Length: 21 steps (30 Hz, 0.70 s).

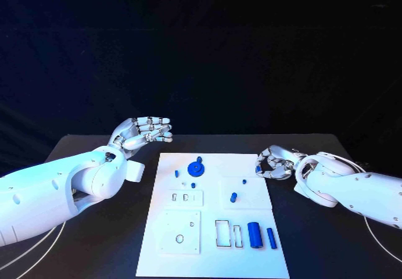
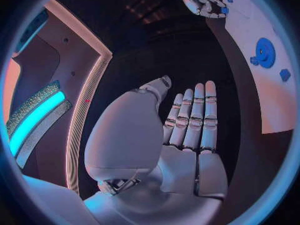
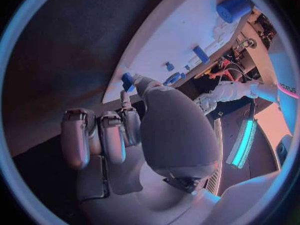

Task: Assemble the parts on the task board

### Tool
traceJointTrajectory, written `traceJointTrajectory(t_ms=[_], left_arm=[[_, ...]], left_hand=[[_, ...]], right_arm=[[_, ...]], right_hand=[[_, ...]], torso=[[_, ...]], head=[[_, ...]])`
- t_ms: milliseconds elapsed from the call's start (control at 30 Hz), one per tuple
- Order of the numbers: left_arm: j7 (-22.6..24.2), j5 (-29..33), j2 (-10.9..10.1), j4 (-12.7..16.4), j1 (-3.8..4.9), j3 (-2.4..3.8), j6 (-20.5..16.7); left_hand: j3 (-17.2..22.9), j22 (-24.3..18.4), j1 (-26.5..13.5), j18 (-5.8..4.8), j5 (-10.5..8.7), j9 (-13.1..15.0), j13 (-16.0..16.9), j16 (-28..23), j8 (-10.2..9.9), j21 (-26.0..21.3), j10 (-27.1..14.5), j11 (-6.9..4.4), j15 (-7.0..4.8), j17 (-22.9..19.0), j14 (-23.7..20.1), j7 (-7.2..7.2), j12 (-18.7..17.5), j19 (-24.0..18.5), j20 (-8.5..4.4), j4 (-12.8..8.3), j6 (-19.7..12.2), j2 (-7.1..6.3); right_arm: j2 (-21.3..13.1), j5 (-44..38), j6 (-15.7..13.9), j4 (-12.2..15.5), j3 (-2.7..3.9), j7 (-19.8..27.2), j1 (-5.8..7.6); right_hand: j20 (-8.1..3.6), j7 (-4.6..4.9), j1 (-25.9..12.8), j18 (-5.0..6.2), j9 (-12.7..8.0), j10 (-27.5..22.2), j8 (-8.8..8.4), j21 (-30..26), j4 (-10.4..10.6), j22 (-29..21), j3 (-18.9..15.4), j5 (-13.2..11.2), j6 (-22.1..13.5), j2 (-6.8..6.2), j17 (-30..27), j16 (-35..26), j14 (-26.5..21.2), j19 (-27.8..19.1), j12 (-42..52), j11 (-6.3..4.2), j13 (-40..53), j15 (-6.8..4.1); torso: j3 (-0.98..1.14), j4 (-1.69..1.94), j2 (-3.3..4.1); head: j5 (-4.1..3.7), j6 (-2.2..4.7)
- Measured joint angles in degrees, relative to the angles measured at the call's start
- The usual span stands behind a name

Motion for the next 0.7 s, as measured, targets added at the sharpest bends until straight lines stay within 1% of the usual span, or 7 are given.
traceJointTrajectory(t_ms=[100,200,333,400,500,533,700], left_arm=[[-0.02,0.0,0.01,-0.04,-0.01,0.0,0.0],[-0.04,0.0,0.0,-0.05,-0.02,-0.01,0.01],[-0.06,0.0,0.0,-0.05,-0.02,-0.01,0.01],[-0.06,0.0,0.0,-0.05,-0.03,-0.01,0.01],[-0.08,0.0,0.0,-0.05,-0.03,-0.01,0.01],[-0.08,0.0,-0.01,-0.05,-0.03,-0.01,0.01],[-0.1,0.0,-0.02,-0.05,-0.03,-0.01,0.01]], left_hand=[[0.0,0.0,0.0,0.0,0.0,0.0,0.0,0.0,0.0,0.0,0.0,0.0,0.0,0.0,0.0,0.0,0.0,0.0,0.0,0.0,0.0,0.0],[0.0,0.0,0.0,0.0,0.0,0.0,0.0,0.0,0.0,0.0,0.0,0.0,0.0,0.0,0.0,0.0,0.0,0.0,0.0,0.0,0.0,0.0],[0.0,0.0,0.0,0.0,0.0,0.0,0.0,0.0,0.0,0.0,0.0,0.0,0.0,0.0,0.0,0.0,0.0,0.0,0.0,0.0,0.0,0.0],[0.0,0.0,0.0,0.0,0.0,0.0,0.0,0.0,0.0,0.0,0.0,0.0,0.0,0.0,0.0,0.0,0.0,0.0,0.0,0.0,0.0,0.0],[0.0,0.0,0.0,0.0,0.0,0.0,0.0,0.0,0.0,0.0,0.0,0.0,0.0,-0.01,0.0,0.0,0.0,0.0,0.0,0.0,0.0,0.0],[0.0,0.0,0.0,0.0,0.0,0.0,0.0,0.0,0.0,0.0,0.0,0.0,0.0,-0.01,0.0,0.0,0.0,0.0,0.0,0.0,0.0,0.0],[0.0,0.0,0.0,0.0,0.0,0.0,0.0,0.0,0.0,0.0,0.0,0.0,0.0,-0.01,0.0,0.0,0.0,0.0,0.0,0.0,0.0,0.0]], right_arm=[[0.0,-0.03,0.06,-0.01,0.0,-0.03,-0.03],[0.0,-0.06,0.15,-0.01,0.0,-0.06,-0.07],[0.05,-0.1,0.33,-0.06,0.0,-0.11,-0.13],[0.06,-0.12,0.41,-0.07,0.0,-0.13,-0.16],[0.09,-0.15,0.51,-0.08,0.0,-0.16,-0.19],[0.1,-0.16,0.53,-0.08,0.0,-0.18,-0.2],[0.17,-0.21,0.5,-0.09,0.02,-0.25,-0.23]], right_hand=[[0.0,0.0,0.0,0.0,0.0,0.0,0.25,0.0,-0.15,0.0,0.15,0.0,0.0,0.0,0.0,0.0,0.0,0.0,0.0,0.0,0.0,0.0],[0.0,-0.29,0.0,0.0,0.0,0.0,0.25,0.0,-0.16,0.0,0.48,0.0,0.28,0.0,0.0,0.0,0.0,0.0,0.0,0.0,0.0,0.0],[-0.22,-0.34,0.0,0.0,0.08,0.21,0.93,0.0,-0.24,-0.01,0.87,0.0,0.96,0.03,0.0,0.0,-0.22,-0.22,0.0,-0.21,-0.01,-0.21],[-0.22,-0.57,-0.07,-0.01,0.1,0.21,1.11,0.0,-0.32,-0.01,1.15,0.0,1.18,0.69,-0.01,0.0,-0.22,-0.22,0.0,-0.21,-0.01,-0.21],[-0.31,-0.71,-0.07,-0.01,0.19,0.53,1.58,0.0,-0.46,-0.01,1.46,0.0,1.74,0.73,-0.01,0.0,-0.11,-0.13,0.0,-0.53,-0.01,-0.32],[-0.43,-0.89,-0.09,0.0,0.27,0.62,1.83,0.0,-0.43,-0.01,1.7,0.0,1.92,1.12,-0.01,0.0,-0.03,-0.01,0.0,-0.62,-0.01,-0.45],[-0.64,-1.32,-0.14,0.0,0.36,0.93,2.7,0.0,-0.78,-0.01,2.53,-0.03,2.57,1.84,-0.01,0.0,-0.01,-0.21,0.0,-0.93,-0.02,-0.83]], torso=[[-0.01,0.02,0.0],[-0.01,0.02,0.01],[-0.04,-0.02,0.03],[-0.03,-0.02,0.04],[-0.03,-0.02,0.04],[-0.02,-0.02,0.05],[-0.01,-0.02,0.07]], head=[[-0.03,0.04],[-0.01,0.08],[0.05,0.09],[0.05,0.05],[0.05,0.01],[0.05,-0.01],[0.06,-0.08]])
